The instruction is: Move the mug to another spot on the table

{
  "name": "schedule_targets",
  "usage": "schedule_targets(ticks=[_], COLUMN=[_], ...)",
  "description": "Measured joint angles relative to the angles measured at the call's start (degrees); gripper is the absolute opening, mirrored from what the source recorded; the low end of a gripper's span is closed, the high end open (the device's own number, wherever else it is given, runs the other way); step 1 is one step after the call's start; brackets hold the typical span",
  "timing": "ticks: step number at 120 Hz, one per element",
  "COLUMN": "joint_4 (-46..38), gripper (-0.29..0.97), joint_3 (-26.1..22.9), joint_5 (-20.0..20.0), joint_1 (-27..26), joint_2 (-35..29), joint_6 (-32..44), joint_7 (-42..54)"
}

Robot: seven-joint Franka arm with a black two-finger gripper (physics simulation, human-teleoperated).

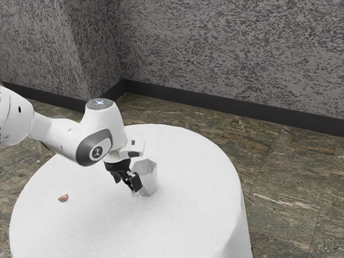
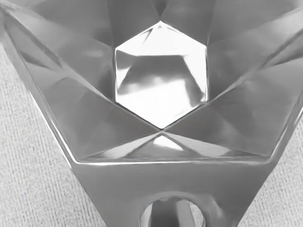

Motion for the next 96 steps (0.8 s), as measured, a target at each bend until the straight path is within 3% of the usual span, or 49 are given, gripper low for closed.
schedule_targets(ticks=[30, 78, 96], joint_4=[0.8, 0.9, 0.9], gripper=[0.64, 0.12, 0.07], joint_3=[0.0, 0.0, 0.1], joint_5=[0.0, -0.1, 0.1], joint_1=[0.3, 0.2, 0.1], joint_2=[1.2, 1.1, 1.1], joint_6=[1.1, 1.9, 4.1], joint_7=[0.3, 0.2, -0.3])
